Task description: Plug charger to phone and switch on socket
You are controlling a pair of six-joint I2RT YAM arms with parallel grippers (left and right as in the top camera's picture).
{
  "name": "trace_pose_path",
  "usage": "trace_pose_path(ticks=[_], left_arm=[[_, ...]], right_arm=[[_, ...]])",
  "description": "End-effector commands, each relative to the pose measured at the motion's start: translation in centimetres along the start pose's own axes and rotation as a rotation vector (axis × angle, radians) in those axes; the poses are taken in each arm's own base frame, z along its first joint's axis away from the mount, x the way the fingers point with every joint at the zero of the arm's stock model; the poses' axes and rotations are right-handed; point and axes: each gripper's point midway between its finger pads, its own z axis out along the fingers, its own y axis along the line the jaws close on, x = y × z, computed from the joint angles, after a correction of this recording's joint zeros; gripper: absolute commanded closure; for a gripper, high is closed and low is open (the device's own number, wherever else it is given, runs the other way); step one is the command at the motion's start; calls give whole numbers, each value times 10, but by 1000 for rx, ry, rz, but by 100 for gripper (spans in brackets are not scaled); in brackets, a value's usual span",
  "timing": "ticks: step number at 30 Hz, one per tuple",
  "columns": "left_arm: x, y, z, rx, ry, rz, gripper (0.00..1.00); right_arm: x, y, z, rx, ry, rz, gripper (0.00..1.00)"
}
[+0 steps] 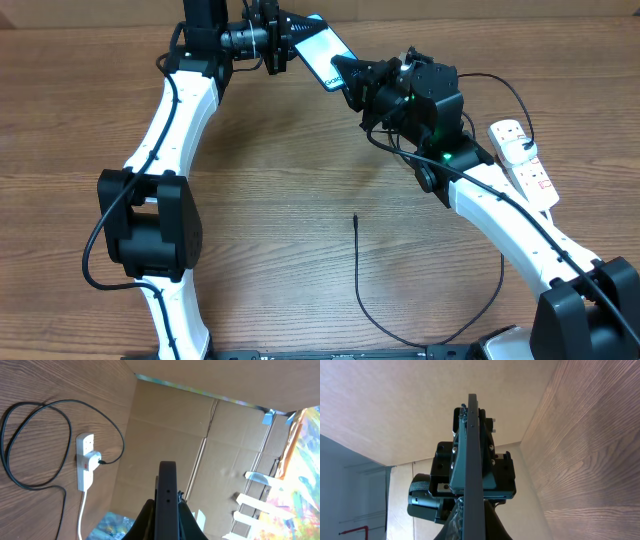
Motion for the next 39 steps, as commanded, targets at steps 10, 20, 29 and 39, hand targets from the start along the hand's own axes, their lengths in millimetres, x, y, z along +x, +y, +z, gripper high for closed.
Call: trace_pose_path(ticks=[10, 20, 29, 39], left_arm=[[2, -13, -2, 13, -10, 20, 96], [-37, -12, -72, 40, -96, 99, 96], [-24, -16, -137, 119, 46, 234, 96], [-6, -19, -131, 154, 132, 430, 96]], right_arm=[[10, 18, -2, -47, 16, -11, 0], [12, 17, -2, -47, 26, -238, 0], [21, 11, -8, -53, 145, -613, 0], [0, -67, -46, 405, 299, -764, 0]])
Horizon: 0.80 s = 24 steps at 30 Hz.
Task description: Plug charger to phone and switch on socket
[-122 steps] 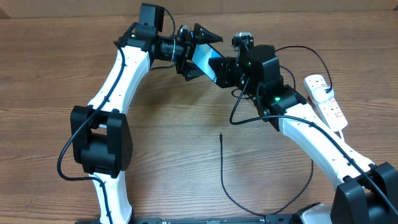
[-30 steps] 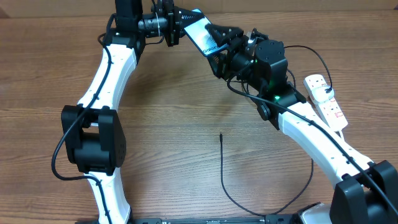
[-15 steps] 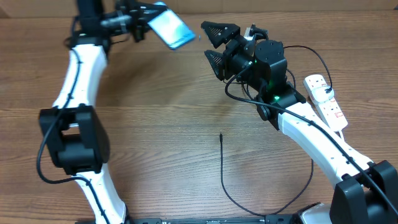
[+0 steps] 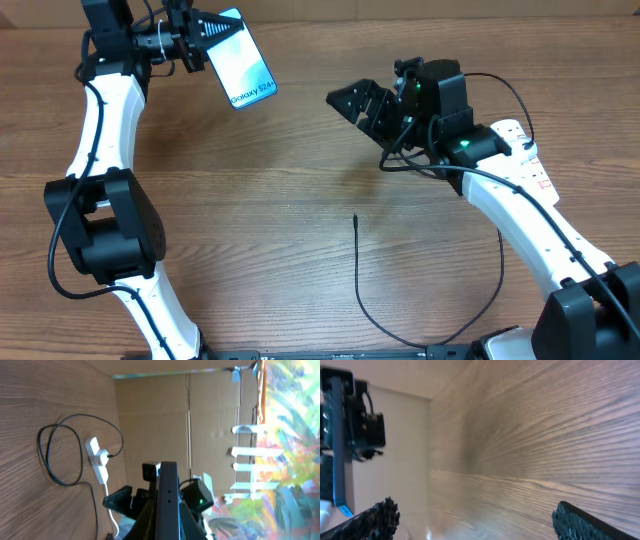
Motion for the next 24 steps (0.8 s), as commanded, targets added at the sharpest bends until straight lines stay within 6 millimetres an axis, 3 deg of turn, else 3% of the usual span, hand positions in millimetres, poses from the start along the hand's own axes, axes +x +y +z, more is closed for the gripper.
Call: trace_pose_path(ticks=[1, 5, 9, 15, 19, 24], left_arm=[[10, -16, 3, 30, 56, 124, 96], [12, -16, 9, 33, 67, 156, 96], [14, -15, 12, 35, 73, 186, 96], [18, -10, 13, 37, 74, 187, 96], [20, -7, 13, 38, 76, 194, 96], [21, -7, 14, 39, 77, 203, 96]], right_arm=[[2, 5, -17, 53, 45, -189, 0], [42, -39, -27, 234, 205, -164, 0], [78, -62, -39, 355, 337, -171, 0], [105, -85, -41, 467, 400, -178, 0], [107, -90, -41, 494, 401, -183, 0], [116, -111, -35, 549, 437, -149, 0]])
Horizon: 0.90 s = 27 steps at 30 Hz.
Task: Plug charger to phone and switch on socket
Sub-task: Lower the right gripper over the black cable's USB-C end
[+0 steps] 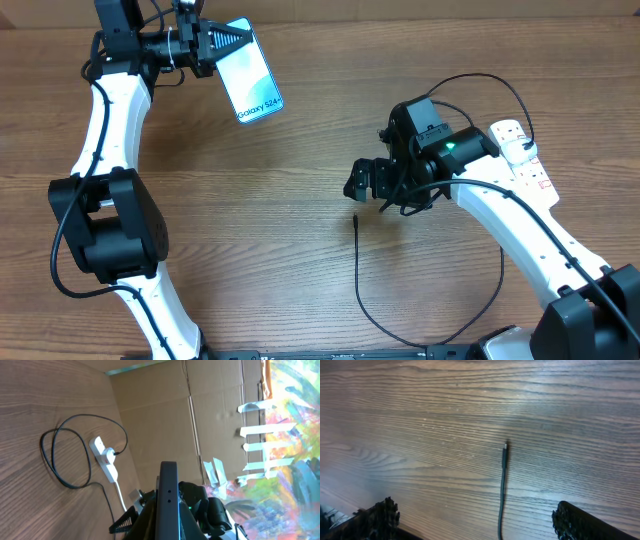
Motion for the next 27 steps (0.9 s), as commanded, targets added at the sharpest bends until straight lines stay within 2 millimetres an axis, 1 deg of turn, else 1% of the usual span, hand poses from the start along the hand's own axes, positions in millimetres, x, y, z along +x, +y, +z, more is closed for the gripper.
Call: trace_pose_path(ticks=[1, 3, 6, 8, 9, 10, 11, 14, 16, 21, 25, 27], left_arm=[[4, -15, 5, 23, 30, 69, 96], [4, -15, 6, 24, 32, 69, 96], [4, -14, 6, 22, 31, 69, 96], [3, -14, 6, 19, 27, 73, 96], [3, -13, 6, 17, 26, 81, 96], [3, -13, 6, 17, 26, 82, 96], [4, -12, 7, 17, 27, 78, 96], [4, -11, 9, 13, 25, 79, 96], [3, -11, 9, 11, 23, 80, 96], [3, -11, 9, 11, 24, 79, 96], [3, -11, 9, 11, 24, 79, 96], [3, -11, 9, 11, 24, 79, 96]], right_arm=[[10, -12, 24, 49, 57, 30, 0], [14, -12, 34, 54, 76, 21, 0], [15, -8, 36, 55, 78, 26, 0], [17, -10, 41, 68, 90, 24, 0], [20, -14, 50, 82, 118, 33, 0], [20, -15, 52, 87, 127, 37, 0], [24, -17, 60, 89, 155, 45, 0], [31, -19, 76, 110, 202, 38, 0], [33, -21, 81, 136, 202, 27, 0], [31, -27, 83, 179, 187, 52, 0], [35, -28, 91, 197, 205, 71, 0], [36, -26, 98, 205, 206, 67, 0]])
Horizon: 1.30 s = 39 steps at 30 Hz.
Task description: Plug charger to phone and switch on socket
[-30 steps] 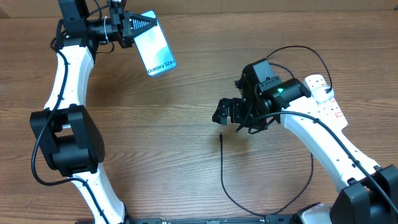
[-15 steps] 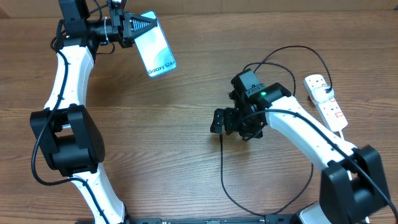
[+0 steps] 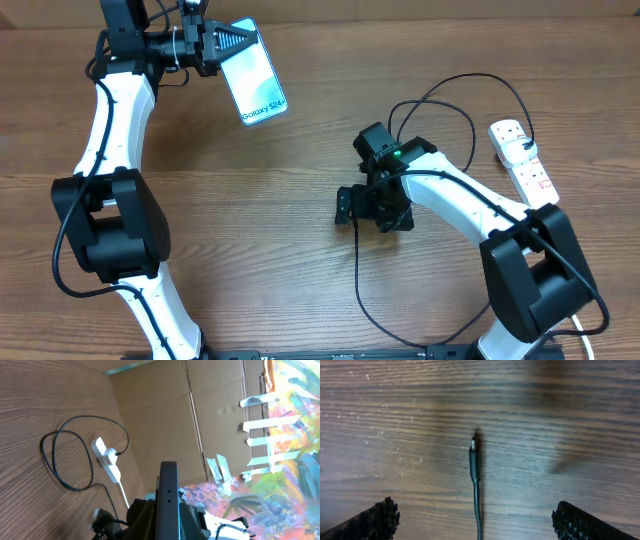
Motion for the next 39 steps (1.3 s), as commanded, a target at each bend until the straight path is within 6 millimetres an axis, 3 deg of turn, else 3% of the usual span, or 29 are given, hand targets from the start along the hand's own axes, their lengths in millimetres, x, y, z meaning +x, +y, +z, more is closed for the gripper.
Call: trace_pose_path(ticks=[1, 20, 22, 25, 35, 39], left_arm=[[1, -11, 3, 12, 14, 44, 96], [2, -12, 3, 15, 18, 44, 96], [2, -12, 3, 18, 20, 43, 96], [2, -12, 2, 19, 21, 43, 96], [4, -13, 2, 25, 27, 39, 96], [4, -13, 2, 26, 27, 36, 96]], right_arm=[[1, 0, 13, 40, 5, 16, 0], [-10, 4, 14, 39, -48, 35, 0], [-10, 1, 15, 50, -52, 71, 6], [-7, -2, 18, 59, -46, 83, 7], [3, -16, 38, 94, 33, 127, 31], [4, -18, 38, 103, 39, 143, 36]])
